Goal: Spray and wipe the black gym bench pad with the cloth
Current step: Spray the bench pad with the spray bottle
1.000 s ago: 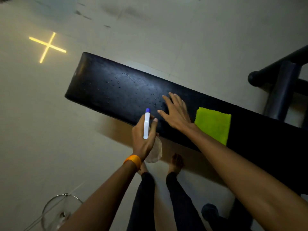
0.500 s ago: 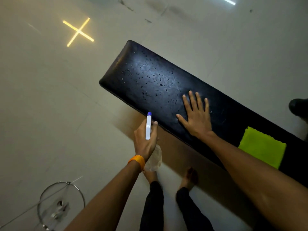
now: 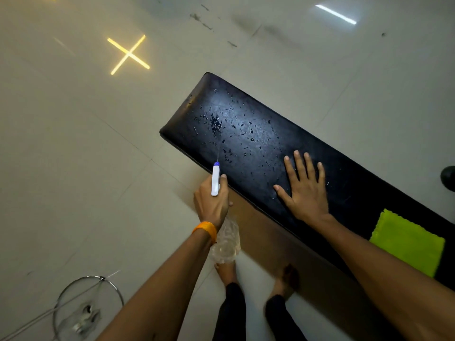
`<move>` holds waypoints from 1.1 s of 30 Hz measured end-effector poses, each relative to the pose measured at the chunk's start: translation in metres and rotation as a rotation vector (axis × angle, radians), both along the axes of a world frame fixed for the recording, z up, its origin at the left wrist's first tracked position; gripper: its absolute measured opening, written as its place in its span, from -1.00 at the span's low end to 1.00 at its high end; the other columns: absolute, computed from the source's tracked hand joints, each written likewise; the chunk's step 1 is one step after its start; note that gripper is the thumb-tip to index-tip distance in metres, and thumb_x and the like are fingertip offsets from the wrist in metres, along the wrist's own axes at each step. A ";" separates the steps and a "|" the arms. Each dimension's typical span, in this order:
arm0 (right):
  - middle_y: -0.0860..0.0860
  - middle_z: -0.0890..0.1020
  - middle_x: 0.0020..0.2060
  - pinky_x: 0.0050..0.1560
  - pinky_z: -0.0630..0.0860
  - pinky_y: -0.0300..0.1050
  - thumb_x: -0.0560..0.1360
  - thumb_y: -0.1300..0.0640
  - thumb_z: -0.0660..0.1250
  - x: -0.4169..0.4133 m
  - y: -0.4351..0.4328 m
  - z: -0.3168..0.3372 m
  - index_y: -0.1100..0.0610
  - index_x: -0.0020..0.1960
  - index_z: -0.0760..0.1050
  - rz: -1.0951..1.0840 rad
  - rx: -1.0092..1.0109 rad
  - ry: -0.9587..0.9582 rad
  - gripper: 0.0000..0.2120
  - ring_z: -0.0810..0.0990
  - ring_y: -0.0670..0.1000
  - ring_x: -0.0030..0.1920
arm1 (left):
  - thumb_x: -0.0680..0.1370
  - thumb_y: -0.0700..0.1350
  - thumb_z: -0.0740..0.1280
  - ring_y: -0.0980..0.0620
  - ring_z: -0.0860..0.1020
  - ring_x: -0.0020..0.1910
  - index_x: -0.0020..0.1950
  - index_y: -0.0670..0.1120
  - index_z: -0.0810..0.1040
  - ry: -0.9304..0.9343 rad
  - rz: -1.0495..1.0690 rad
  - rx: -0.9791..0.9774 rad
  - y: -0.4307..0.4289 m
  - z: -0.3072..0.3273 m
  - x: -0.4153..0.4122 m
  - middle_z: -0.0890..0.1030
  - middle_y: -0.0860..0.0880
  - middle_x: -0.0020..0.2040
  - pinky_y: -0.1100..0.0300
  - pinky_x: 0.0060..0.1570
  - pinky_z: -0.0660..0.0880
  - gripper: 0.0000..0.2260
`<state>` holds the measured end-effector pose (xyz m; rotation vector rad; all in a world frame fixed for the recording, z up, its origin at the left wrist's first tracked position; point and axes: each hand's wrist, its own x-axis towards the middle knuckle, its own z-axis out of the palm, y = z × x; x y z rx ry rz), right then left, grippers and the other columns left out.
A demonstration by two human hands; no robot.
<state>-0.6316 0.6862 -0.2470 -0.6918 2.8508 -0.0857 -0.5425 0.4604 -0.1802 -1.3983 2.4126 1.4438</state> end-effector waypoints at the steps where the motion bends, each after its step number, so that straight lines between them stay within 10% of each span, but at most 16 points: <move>1: 0.07 -0.02 0.66 0.59 -0.06 0.30 0.59 -0.36 -0.08 0.000 0.000 0.000 0.02 0.66 -0.05 -0.002 -0.002 0.000 -0.24 -0.08 0.14 0.65 | 0.66 0.02 0.28 0.08 0.62 -0.54 -0.20 -0.25 0.48 -0.006 0.005 0.006 0.000 -0.001 -0.001 0.59 -0.16 -0.37 0.05 -0.35 0.57 -0.63; 7: 0.07 -0.02 0.65 0.60 -0.06 0.30 0.59 -0.37 -0.09 -0.001 -0.001 0.003 0.01 0.66 -0.05 0.001 -0.007 -0.026 -0.24 -0.08 0.13 0.65 | 0.65 -0.04 0.34 0.03 0.63 -0.44 -0.10 -0.25 0.55 0.064 -0.149 0.069 0.009 0.007 0.012 0.63 -0.24 -0.33 0.42 -0.44 0.45 -0.72; 15: 0.06 -0.09 0.66 0.63 -0.10 0.18 0.55 -0.43 -0.08 0.005 0.015 0.009 0.10 0.66 -0.13 -0.044 -0.004 -0.073 -0.12 -0.16 0.08 0.65 | 0.62 0.02 0.31 -0.12 0.60 -0.47 -0.26 -0.10 0.43 0.037 -0.303 0.058 0.035 -0.007 0.021 0.55 -0.11 -0.42 -0.14 -0.36 0.57 -0.69; 33: 0.05 -0.14 0.65 0.64 -0.11 0.14 0.49 -0.47 -0.08 0.035 0.092 0.026 0.14 0.65 -0.19 -0.158 0.041 -0.176 -0.04 -0.18 0.07 0.65 | 0.51 0.13 0.18 -0.16 0.58 -0.40 -0.28 -0.05 0.40 -0.158 -0.726 -0.019 0.109 -0.008 0.029 0.58 -0.06 -0.40 -0.10 -0.29 0.57 -0.70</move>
